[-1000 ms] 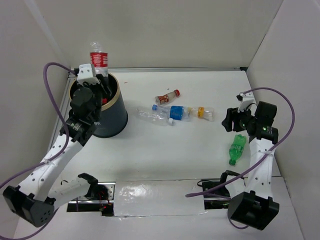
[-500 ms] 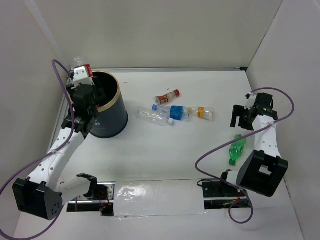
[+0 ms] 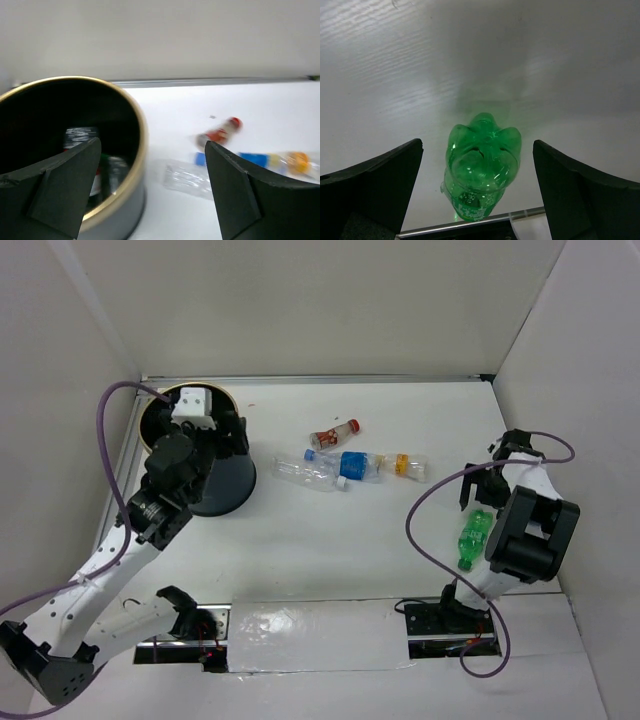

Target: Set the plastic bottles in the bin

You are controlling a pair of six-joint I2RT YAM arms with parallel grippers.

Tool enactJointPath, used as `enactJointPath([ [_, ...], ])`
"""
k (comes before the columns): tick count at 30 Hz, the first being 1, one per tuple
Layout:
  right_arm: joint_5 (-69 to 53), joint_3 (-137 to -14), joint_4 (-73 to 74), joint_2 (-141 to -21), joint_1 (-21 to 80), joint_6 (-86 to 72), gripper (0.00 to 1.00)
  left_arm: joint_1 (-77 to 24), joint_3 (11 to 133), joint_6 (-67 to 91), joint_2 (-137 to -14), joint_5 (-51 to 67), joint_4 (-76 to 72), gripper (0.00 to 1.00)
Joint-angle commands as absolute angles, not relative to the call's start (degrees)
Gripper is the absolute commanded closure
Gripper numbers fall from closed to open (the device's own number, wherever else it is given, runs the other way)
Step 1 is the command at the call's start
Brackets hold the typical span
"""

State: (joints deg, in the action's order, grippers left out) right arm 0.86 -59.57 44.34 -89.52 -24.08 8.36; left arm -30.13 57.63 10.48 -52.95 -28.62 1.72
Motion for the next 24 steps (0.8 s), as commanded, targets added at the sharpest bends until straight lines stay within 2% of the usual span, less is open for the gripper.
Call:
enactJointPath([
  [1, 2.64, -62.57, 47.10, -91.49, -24.87, 8.43, 0.02, -35.76, 58.10, 10.02, -51.68, -25.40, 0.62, 0.03],
  [3, 2.11, -63.19, 48.41, -93.93, -24.87, 9.66, 0.02, -42.49, 54.87, 11.24, -51.06, -28.02, 0.09, 0.03],
  [7, 1.58, -63.72, 49.83, -97.02, -24.87, 11.24, 0.06, -47.89, 51.16, 12.83, -51.06, -32.15, -0.62, 0.03],
  [12, -1.48, -63.11, 53.43, -100.36, -25.40, 14.24, 0.17, -53.69, 46.51, 18.71, -51.06, -35.07, -0.62, 0.03],
  [15, -4.56, -63.11, 55.45, -101.60, -25.40, 16.51, 0.38, -55.37, 44.57, 21.61, -49.84, -35.68, -0.09, 0.03],
  [16, -5.44, -63.11, 56.68, -101.60, -25.40, 16.52, 0.55, -56.42, 44.04, 22.40, -49.83, -36.38, 0.61, 0.03],
  [18, -9.03, -66.25, 58.35, -101.60, -25.40, 18.80, 0.74, -57.30, 42.54, 25.38, -49.83, -36.39, 2.45, 0.03],
  [20, -12.90, -69.85, 61.95, -99.59, -25.40, 22.04, 0.83, -58.01, 40.79, 27.76, -49.22, -36.39, 2.99, 0.03],
  [24, -26.51, -84.60, 69.25, -97.12, -23.13, 31.61, 0.96, -59.15, 36.92, 38.54, -48.69, -33.67, 4.66, 0.04],
])
